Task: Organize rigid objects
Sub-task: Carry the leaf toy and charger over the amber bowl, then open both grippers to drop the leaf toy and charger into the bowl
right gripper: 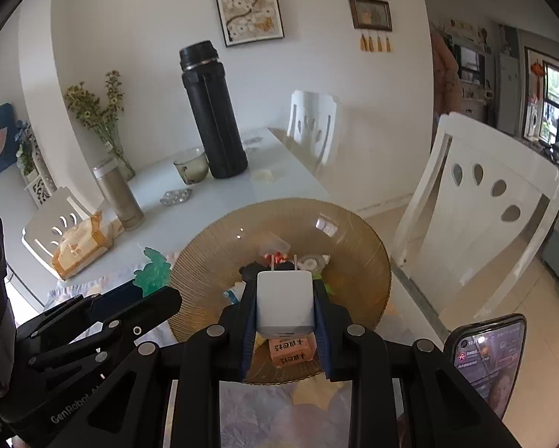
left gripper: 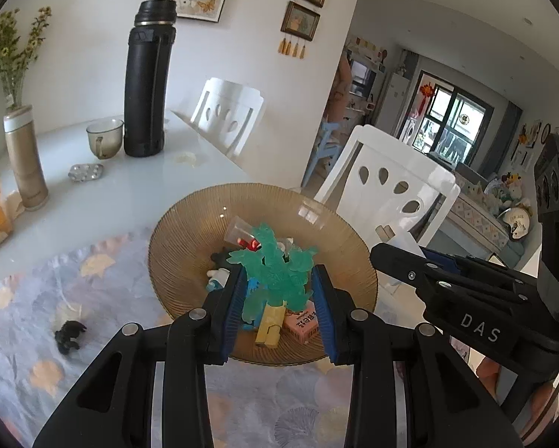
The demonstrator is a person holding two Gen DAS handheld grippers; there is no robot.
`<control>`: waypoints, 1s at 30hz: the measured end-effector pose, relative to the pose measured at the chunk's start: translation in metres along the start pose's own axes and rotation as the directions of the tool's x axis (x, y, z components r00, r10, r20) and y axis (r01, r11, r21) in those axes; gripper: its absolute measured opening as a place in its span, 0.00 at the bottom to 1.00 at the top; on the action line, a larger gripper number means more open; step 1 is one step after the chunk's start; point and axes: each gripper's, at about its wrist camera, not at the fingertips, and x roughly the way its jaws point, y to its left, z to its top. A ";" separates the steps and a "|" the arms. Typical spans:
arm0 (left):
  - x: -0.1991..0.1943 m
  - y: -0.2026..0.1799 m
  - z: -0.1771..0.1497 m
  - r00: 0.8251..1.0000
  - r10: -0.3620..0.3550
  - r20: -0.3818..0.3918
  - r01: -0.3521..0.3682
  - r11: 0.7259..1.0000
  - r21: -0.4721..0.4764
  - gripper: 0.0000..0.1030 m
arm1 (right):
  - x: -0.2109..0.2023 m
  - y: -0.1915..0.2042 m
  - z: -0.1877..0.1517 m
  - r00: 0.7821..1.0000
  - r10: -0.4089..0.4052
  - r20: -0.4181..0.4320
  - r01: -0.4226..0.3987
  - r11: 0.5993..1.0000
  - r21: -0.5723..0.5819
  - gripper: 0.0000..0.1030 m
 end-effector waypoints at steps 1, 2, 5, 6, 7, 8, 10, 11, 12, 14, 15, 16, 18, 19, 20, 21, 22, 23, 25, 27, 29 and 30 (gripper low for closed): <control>0.001 -0.001 0.000 1.000 0.000 -0.005 0.000 1.000 0.002 0.32 | 0.002 0.000 0.001 1.000 0.000 -0.006 0.000 1.000 0.004 0.25; 0.003 -0.001 -0.001 1.000 -0.001 -0.008 0.001 1.000 0.003 0.32 | 0.004 -0.001 0.001 1.000 -0.001 -0.014 0.001 1.000 0.005 0.25; 0.007 0.000 0.000 1.000 0.001 -0.008 -0.001 1.000 -0.007 0.33 | 0.008 -0.001 0.002 0.999 -0.012 -0.034 0.012 1.000 0.011 0.25; 0.006 0.002 0.000 1.000 -0.003 -0.003 0.003 1.000 -0.018 0.35 | 0.010 -0.002 0.003 0.999 -0.012 -0.046 0.013 1.000 0.014 0.26; 0.005 0.003 0.000 1.000 -0.001 0.004 0.002 1.000 -0.030 0.46 | 0.011 -0.001 0.003 0.999 -0.009 -0.051 0.010 1.000 0.019 0.26; 0.004 0.003 0.000 1.000 0.008 0.012 -0.007 0.999 -0.037 0.51 | 0.011 -0.002 0.004 0.999 -0.007 -0.049 0.009 1.000 0.023 0.28; -0.003 0.007 0.000 0.999 0.028 0.026 -0.026 0.998 -0.050 0.67 | 0.005 -0.002 0.005 0.999 -0.027 -0.027 0.028 0.999 0.025 0.35; -0.008 0.009 0.000 0.999 0.019 0.035 -0.018 0.998 -0.053 0.67 | 0.001 -0.002 0.005 0.999 -0.033 -0.013 0.033 0.999 0.021 0.37; -0.017 0.012 0.000 0.999 0.012 0.044 -0.009 0.998 -0.057 0.67 | -0.002 -0.001 0.006 0.999 -0.035 -0.004 0.035 0.999 0.018 0.37; -0.032 0.015 -0.001 0.998 0.008 0.065 -0.003 0.998 -0.065 0.67 | -0.012 0.001 0.006 0.999 -0.034 0.020 0.034 0.999 0.014 0.37; -0.042 0.017 -0.001 0.997 0.008 0.079 -0.003 0.998 -0.068 0.67 | -0.018 0.004 0.007 0.999 -0.029 0.034 0.029 1.000 0.010 0.37; -0.050 0.018 -0.001 0.996 0.010 0.092 -0.003 0.997 -0.071 0.67 | -0.021 0.006 0.008 0.999 -0.023 0.040 0.023 1.000 0.007 0.37; -0.067 0.019 -0.002 0.993 0.017 0.115 -0.009 0.997 -0.074 0.67 | -0.029 0.013 0.007 0.999 0.002 0.046 -0.002 1.000 0.001 0.37; -0.079 0.019 -0.003 0.991 0.029 0.132 -0.019 0.997 -0.073 0.67 | -0.031 0.016 0.007 0.999 0.017 0.044 -0.017 1.000 -0.003 0.37; -0.087 0.020 -0.003 0.989 0.036 0.144 -0.025 0.997 -0.074 0.67 | -0.035 0.021 0.005 0.998 0.037 0.042 -0.037 0.999 -0.009 0.37; -0.100 0.021 -0.005 0.986 0.045 0.162 -0.032 0.997 -0.077 0.67 | -0.038 0.025 0.003 0.998 0.046 0.044 -0.046 0.999 -0.012 0.37; -0.109 0.022 -0.006 0.983 0.054 0.175 -0.040 0.996 -0.081 0.67 | -0.043 0.031 0.002 0.997 0.058 0.049 -0.057 0.998 -0.022 0.37; -0.120 0.023 -0.008 0.980 0.066 0.187 -0.051 0.995 -0.085 0.67 | -0.046 0.036 0.001 0.997 0.064 0.052 -0.063 0.998 -0.031 0.37; -0.141 0.027 -0.013 0.972 0.092 0.214 -0.072 0.993 -0.097 0.67 | -0.053 0.047 -0.002 0.994 0.088 0.058 -0.085 0.995 -0.049 0.38; -0.161 0.033 -0.018 0.964 0.110 0.241 -0.085 0.990 -0.111 0.67 | -0.059 0.059 -0.006 0.991 0.117 0.059 -0.113 0.991 -0.068 0.41; -0.181 0.042 -0.029 0.954 0.143 0.263 -0.112 0.985 -0.128 0.71 | -0.063 0.074 -0.012 0.989 0.135 0.059 -0.129 0.987 -0.097 0.43; -0.186 0.045 -0.033 0.950 0.157 0.268 -0.124 0.983 -0.137 0.76 | -0.065 0.084 -0.016 0.988 0.145 0.056 -0.137 0.983 -0.119 0.44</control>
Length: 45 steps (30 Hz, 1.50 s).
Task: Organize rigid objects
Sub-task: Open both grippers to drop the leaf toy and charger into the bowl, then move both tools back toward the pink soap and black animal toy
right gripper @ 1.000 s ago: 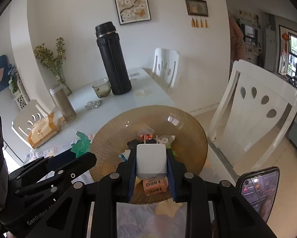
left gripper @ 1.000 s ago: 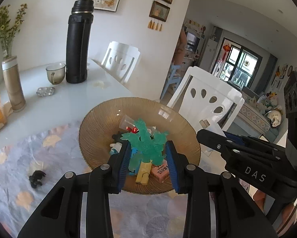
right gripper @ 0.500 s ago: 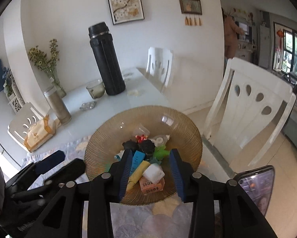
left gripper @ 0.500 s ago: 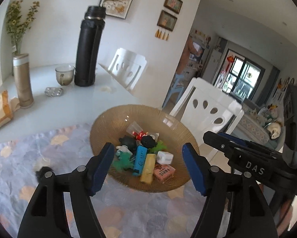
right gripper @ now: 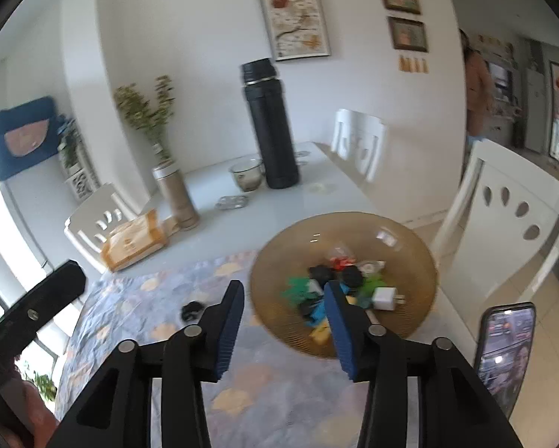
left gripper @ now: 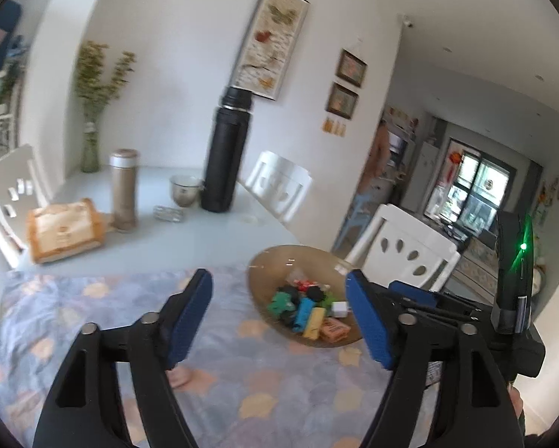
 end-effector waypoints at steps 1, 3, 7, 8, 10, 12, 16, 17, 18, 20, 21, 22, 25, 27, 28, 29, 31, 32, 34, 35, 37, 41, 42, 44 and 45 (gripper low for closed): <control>-0.008 0.009 -0.006 1.000 0.027 0.014 -0.027 1.000 -0.015 0.81 | 0.001 0.010 -0.004 1.000 0.013 -0.004 -0.013 1.000 -0.021 0.44; -0.018 0.025 -0.017 0.997 0.074 0.035 -0.073 0.996 -0.046 0.84 | 0.005 0.025 -0.012 0.999 0.030 -0.017 -0.031 0.998 -0.055 0.44; -0.013 0.071 -0.054 0.976 0.216 -0.016 -0.216 0.969 -0.116 0.84 | 0.031 0.055 -0.040 0.995 0.071 -0.068 -0.079 0.989 -0.123 0.51; -0.008 0.083 -0.066 0.968 0.245 -0.044 -0.249 0.960 -0.131 0.84 | 0.044 0.062 -0.051 0.994 0.077 -0.079 -0.087 0.986 -0.140 0.56; 0.009 0.110 -0.092 0.951 0.288 -0.112 -0.303 0.939 -0.161 0.84 | 0.064 0.069 -0.067 0.992 0.072 -0.101 -0.087 0.983 -0.159 0.58; 0.021 0.128 -0.111 0.942 0.295 -0.160 -0.322 0.930 -0.177 0.84 | 0.086 0.072 -0.088 0.990 0.066 -0.127 -0.088 0.980 -0.178 0.58; 0.043 0.142 -0.141 0.926 0.291 -0.241 -0.337 0.924 -0.180 0.84 | 0.117 0.071 -0.120 0.989 0.039 -0.143 -0.067 0.977 -0.203 0.58; 0.047 0.140 -0.141 0.918 0.295 -0.265 -0.344 0.924 -0.164 0.84 | 0.124 0.071 -0.127 0.986 0.031 -0.162 -0.064 0.977 -0.204 0.58; 0.051 0.136 -0.141 0.915 0.301 -0.269 -0.345 0.929 -0.134 0.84 | 0.129 0.072 -0.129 0.981 0.020 -0.192 -0.061 0.976 -0.211 0.58; 0.053 0.129 -0.143 0.909 0.323 -0.266 -0.357 0.929 -0.093 0.84 | 0.133 0.075 -0.130 0.980 0.012 -0.197 -0.059 0.971 -0.231 0.58; 0.053 0.127 -0.144 0.907 0.328 -0.266 -0.359 0.930 -0.078 0.84 | 0.133 0.076 -0.131 0.980 0.019 -0.197 -0.066 0.970 -0.236 0.58; 0.055 0.126 -0.144 0.904 0.329 -0.271 -0.359 0.931 -0.068 0.84 | 0.133 0.076 -0.131 0.979 0.026 -0.201 -0.074 0.969 -0.237 0.58; 0.055 0.128 -0.147 0.900 0.329 -0.286 -0.361 0.930 -0.067 0.84 | 0.137 0.073 -0.130 0.977 0.027 -0.210 -0.074 0.972 -0.221 0.58; 0.054 0.131 -0.147 0.902 0.320 -0.290 -0.357 0.930 -0.085 0.84 | 0.139 0.064 -0.128 0.976 0.024 -0.218 -0.063 0.982 -0.176 0.58; 0.054 0.131 -0.146 0.902 0.318 -0.292 -0.357 0.930 -0.092 0.84 | 0.142 0.058 -0.126 0.975 0.016 -0.220 -0.050 0.988 -0.147 0.58; 0.054 0.132 -0.146 0.902 0.318 -0.293 -0.358 0.929 -0.095 0.84 | 0.143 0.054 -0.126 0.974 0.018 -0.225 -0.048 0.991 -0.129 0.58; 0.055 0.131 -0.147 0.900 0.321 -0.296 -0.361 0.928 -0.091 0.84 | 0.146 0.048 -0.124 0.968 0.039 -0.247 -0.063 0.994 -0.091 0.58; 0.056 0.130 -0.147 0.898 0.324 -0.298 -0.362 0.929 -0.081 0.84 | 0.146 0.046 -0.124 0.967 0.042 -0.252 -0.065 0.994 -0.083 0.58; 0.059 0.124 -0.148 0.890 0.341 -0.303 -0.371 0.928 -0.046 0.84 | 0.146 0.045 -0.124 0.965 0.046 -0.256 -0.068 0.995 -0.075 0.58; 0.061 0.120 -0.149 0.884 0.352 -0.306 -0.376 0.927 -0.020 0.84 | 0.146 0.044 -0.124 0.965 0.049 -0.258 -0.070 0.995 -0.073 0.58; 0.065 0.114 -0.149 0.877 0.363 -0.315 -0.376 0.926 0.021 0.84 | 0.146 0.044 -0.124 0.963 0.045 -0.264 -0.066 0.995 -0.072 0.58; 0.067 0.112 -0.146 0.886 0.227 -0.405 -0.258 0.966 -0.024 0.84 | 0.156 0.052 -0.122 0.925 0.033 -0.377 -0.077 0.992 -0.103 0.58; 0.065 0.111 -0.141 0.890 0.171 -0.423 -0.209 0.977 -0.044 0.84 | 0.158 0.055 -0.118 0.910 0.027 -0.413 -0.083 0.990 -0.118 0.58; 0.062 0.106 -0.127 0.899 0.190 -0.395 -0.202 0.979 0.011 0.84 | 0.156 0.061 -0.097 0.896 0.085 -0.437 -0.146 0.983 -0.109 0.58; 0.064 0.103 -0.119 0.901 0.206 -0.382 -0.198 0.978 0.060 0.84 | 0.156 0.063 -0.089 0.894 0.109 -0.435 -0.169 0.980 -0.101 0.58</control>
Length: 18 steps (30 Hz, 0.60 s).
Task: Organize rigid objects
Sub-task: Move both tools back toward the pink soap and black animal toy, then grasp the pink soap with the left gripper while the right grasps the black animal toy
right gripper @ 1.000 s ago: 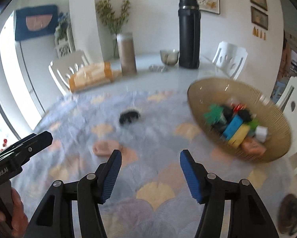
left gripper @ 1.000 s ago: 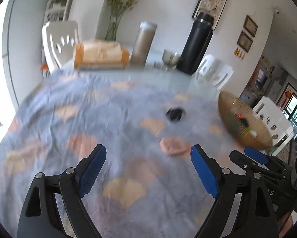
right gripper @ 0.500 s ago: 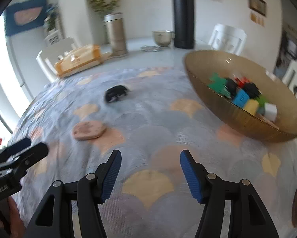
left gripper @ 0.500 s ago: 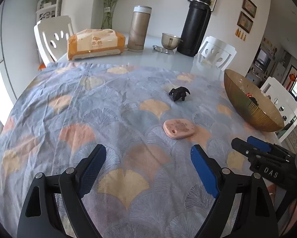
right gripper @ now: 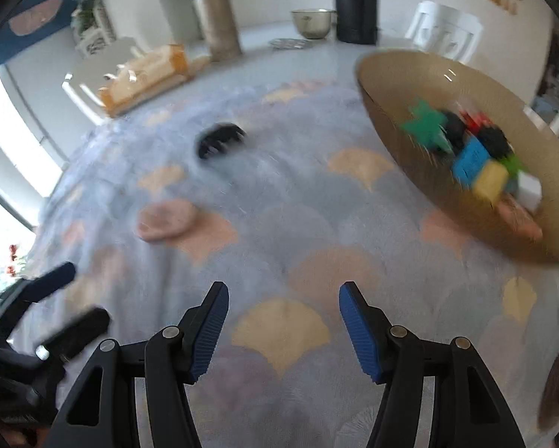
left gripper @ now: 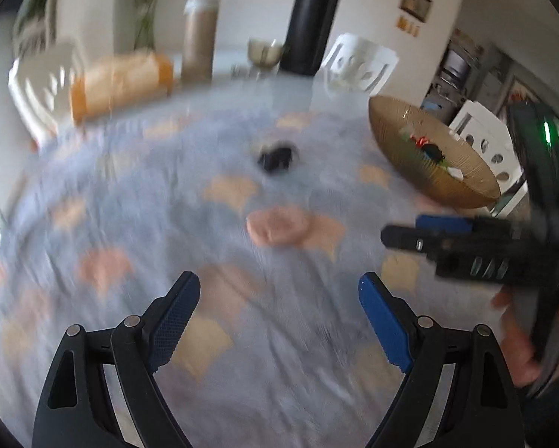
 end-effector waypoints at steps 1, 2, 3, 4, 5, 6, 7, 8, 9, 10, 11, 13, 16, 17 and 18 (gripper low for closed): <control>0.002 -0.002 0.006 1.000 0.005 -0.006 -0.005 0.999 0.041 0.84 | -0.004 0.002 0.014 1.000 0.028 0.004 -0.028 1.000 -0.005 0.58; 0.009 -0.005 0.012 0.999 -0.003 -0.034 0.006 0.996 0.091 0.84 | -0.004 0.005 0.029 0.998 0.062 -0.003 -0.062 0.998 -0.006 0.58; 0.021 -0.006 0.018 0.998 -0.008 -0.069 0.017 0.991 0.133 0.84 | -0.001 0.006 0.038 0.996 0.089 -0.012 -0.089 0.996 0.002 0.58; 0.031 -0.005 0.020 0.996 -0.010 -0.093 0.024 0.988 0.152 0.84 | 0.006 0.006 0.053 0.990 0.141 -0.023 -0.140 0.990 0.031 0.58; 0.043 -0.004 0.022 0.993 -0.017 -0.116 0.035 0.986 0.163 0.83 | 0.013 0.007 0.061 0.985 0.168 -0.029 -0.166 0.985 0.053 0.58; 0.049 -0.003 0.023 0.992 -0.022 -0.125 0.043 0.986 0.164 0.83 | 0.022 0.008 0.070 0.983 0.178 -0.037 -0.175 0.982 0.073 0.58; 0.059 -0.001 0.024 0.990 -0.039 -0.133 0.060 0.985 0.160 0.83 | 0.033 0.010 0.076 0.984 0.174 -0.049 -0.169 0.981 0.091 0.58; 0.065 0.001 0.025 0.989 -0.058 -0.140 0.079 0.985 0.152 0.83 | 0.044 0.010 0.081 0.984 0.170 -0.056 -0.163 0.980 0.114 0.58; 0.071 0.003 0.026 0.986 -0.077 -0.148 0.098 0.985 0.140 0.83 | 0.053 0.012 0.086 0.983 0.173 -0.057 -0.165 0.978 0.125 0.58; 0.078 0.006 0.029 0.984 -0.089 -0.157 0.110 0.985 0.130 0.82 | 0.063 0.014 0.090 0.983 0.176 -0.060 -0.167 0.977 0.130 0.58; 0.083 0.007 0.030 0.982 -0.095 -0.161 0.116 0.985 0.129 0.81 | 0.069 0.016 0.093 0.983 0.174 -0.064 -0.165 0.977 0.133 0.58; 0.089 0.007 0.031 0.982 -0.094 -0.161 0.116 0.984 0.137 0.79 | 0.081 0.019 0.099 0.983 0.171 -0.068 -0.161 0.978 0.133 0.58; 0.090 0.005 0.031 0.985 -0.087 -0.149 0.110 0.982 0.152 0.70 | 0.096 0.023 0.109 0.987 0.144 -0.066 -0.135 0.983 0.126 0.58; 0.089 0.003 0.030 0.987 -0.071 -0.144 0.094 0.982 0.164 0.68 | 0.099 0.024 0.109 0.989 0.135 -0.065 -0.127 0.984 0.122 0.58; 0.088 0.002 0.030 0.988 -0.060 -0.139 0.083 0.982 0.172 0.65 | 0.102 0.024 0.110 0.990 0.126 -0.061 -0.118 0.986 0.117 0.56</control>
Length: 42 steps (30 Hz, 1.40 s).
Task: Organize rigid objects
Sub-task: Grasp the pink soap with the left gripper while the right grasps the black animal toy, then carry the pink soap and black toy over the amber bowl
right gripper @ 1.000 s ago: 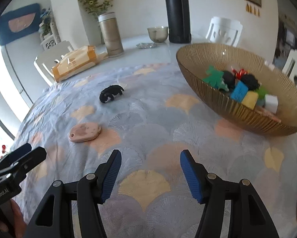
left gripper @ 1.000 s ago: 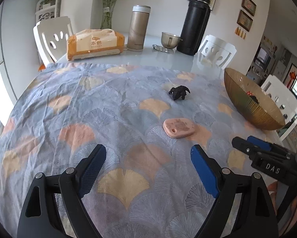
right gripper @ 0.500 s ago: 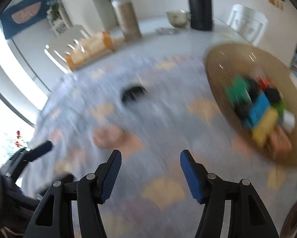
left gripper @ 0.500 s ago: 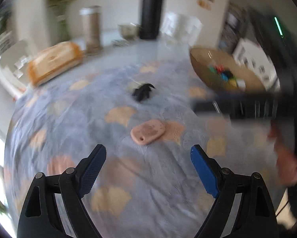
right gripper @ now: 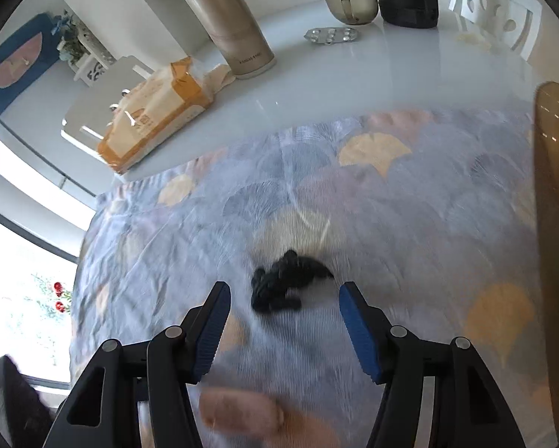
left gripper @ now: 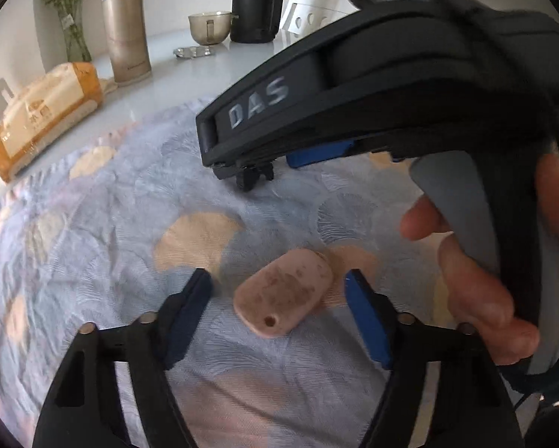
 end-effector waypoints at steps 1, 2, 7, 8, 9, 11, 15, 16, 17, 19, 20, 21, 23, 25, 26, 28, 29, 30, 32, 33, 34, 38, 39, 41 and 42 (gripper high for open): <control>-0.001 -0.002 -0.001 1.000 0.010 0.002 -0.010 1.000 0.006 0.62 | 0.000 0.001 0.000 1.000 -0.013 0.020 0.013 1.000 -0.006 0.55; -0.001 -0.004 -0.001 1.000 0.012 0.006 -0.012 1.000 0.012 0.58 | 0.001 0.002 -0.001 1.000 -0.018 0.026 0.018 1.000 -0.012 0.53; -0.005 -0.022 -0.005 0.998 0.057 0.026 -0.059 0.996 0.069 0.47 | 0.003 0.010 -0.004 0.996 -0.071 0.061 0.076 0.993 -0.087 0.45; -0.006 -0.025 -0.006 0.998 0.064 0.027 -0.066 0.995 0.074 0.47 | 0.003 0.011 -0.005 0.995 -0.070 0.070 0.077 0.991 -0.105 0.44; -0.007 -0.027 -0.008 0.997 0.069 0.025 -0.071 0.995 0.072 0.47 | 0.002 0.010 -0.005 0.995 -0.064 0.081 0.074 0.990 -0.117 0.44; -0.015 -0.032 -0.014 0.998 0.059 0.020 -0.060 0.997 0.047 0.47 | -0.005 0.004 -0.006 0.995 -0.042 0.094 0.052 0.993 -0.110 0.44; -0.041 -0.041 -0.032 0.997 0.069 0.037 -0.069 0.998 -0.001 0.47 | -0.039 -0.005 -0.016 0.994 0.000 0.113 0.009 0.997 -0.076 0.44; -0.050 -0.043 -0.038 0.997 0.067 0.046 -0.066 0.998 -0.021 0.47 | -0.050 -0.005 -0.022 0.993 0.005 0.121 0.005 0.997 -0.077 0.44; -0.058 -0.047 -0.044 0.996 0.065 0.056 -0.063 0.997 -0.037 0.47 | -0.062 -0.006 -0.031 0.992 0.015 0.128 -0.004 0.997 -0.082 0.44; -0.074 -0.054 -0.056 0.994 0.076 0.078 -0.071 0.996 -0.062 0.47 | -0.081 -0.006 -0.049 0.991 0.035 0.127 -0.024 0.996 -0.087 0.44; -0.083 -0.057 -0.062 0.993 0.086 0.085 -0.080 0.994 -0.077 0.47 | -0.090 -0.007 -0.061 0.991 0.049 0.123 -0.039 0.995 -0.087 0.44; -0.087 -0.058 -0.066 0.992 0.095 0.086 -0.087 0.992 -0.092 0.47 | -0.098 -0.009 -0.072 0.991 0.063 0.120 -0.053 0.995 -0.086 0.44; -0.096 -0.051 -0.081 0.991 0.099 0.087 -0.087 0.987 -0.137 0.47 | -0.113 -0.012 -0.098 0.989 0.094 0.115 -0.084 0.993 -0.089 0.44; -0.101 -0.048 -0.090 0.989 0.111 0.098 -0.093 0.981 -0.167 0.47 | -0.126 -0.022 -0.126 0.985 0.127 0.117 -0.120 0.991 -0.062 0.44; -0.102 -0.047 -0.093 0.988 0.116 0.099 -0.097 0.978 -0.183 0.47 | -0.129 -0.027 -0.136 0.985 0.131 0.114 -0.126 0.991 -0.049 0.44; -0.099 -0.037 -0.094 0.989 0.113 0.099 -0.088 0.969 -0.232 0.47 | -0.132 -0.036 -0.158 0.987 0.120 0.103 -0.118 0.993 -0.025 0.44; -0.096 -0.030 -0.093 0.988 0.114 0.106 -0.083 0.963 -0.256 0.47 | -0.130 -0.039 -0.170 0.991 0.099 0.090 -0.097 0.995 -0.032 0.44; -0.094 -0.027 -0.094 0.986 0.117 0.116 -0.082 0.959 -0.273 0.47 | -0.129 -0.039 -0.175 0.993 0.083 0.086 -0.079 0.996 -0.043 0.44; -0.090 -0.020 -0.100 0.983 0.129 0.129 -0.084 0.949 -0.304 0.47 | -0.126 -0.036 -0.189 0.996 0.049 0.080 -0.041 0.994 -0.105 0.44; -0.089 -0.017 -0.104 0.984 0.128 0.125 -0.082 0.945 -0.318 0.47 | -0.125 -0.034 -0.194 0.996 0.043 0.077 -0.032 0.991 -0.132 0.44; -0.087 -0.015 -0.106 0.987 0.119 0.108 -0.077 0.940 -0.334 0.47 | -0.123 -0.034 -0.199 0.996 0.043 0.073 -0.032 0.988 -0.151 0.44; -0.088 -0.005 -0.107 0.987 0.079 0.136 -0.026 0.934 -0.357 0.48 | -0.113 -0.034 -0.212 0.996 0.058 0.063 -0.043 0.976 -0.211 0.44; -0.088 -0.004 -0.107 0.987 0.073 0.145 -0.016 0.933 -0.360 0.48 | -0.112 -0.033 -0.213 0.996 0.056 0.064 -0.040 0.974 -0.224 0.44; -0.089 -0.003 -0.109 0.986 0.065 0.156 -0.003 0.931 -0.365 0.48 | -0.112 -0.033 -0.221 0.995 0.050 0.083 -0.026 0.963 -0.266 0.48; -0.089 -0.003 -0.109 0.986 0.062 0.158 0.000 0.931 -0.366 0.48 | -0.113 -0.033 -0.225 0.995 0.054 0.085 -0.028 0.959 -0.283 0.58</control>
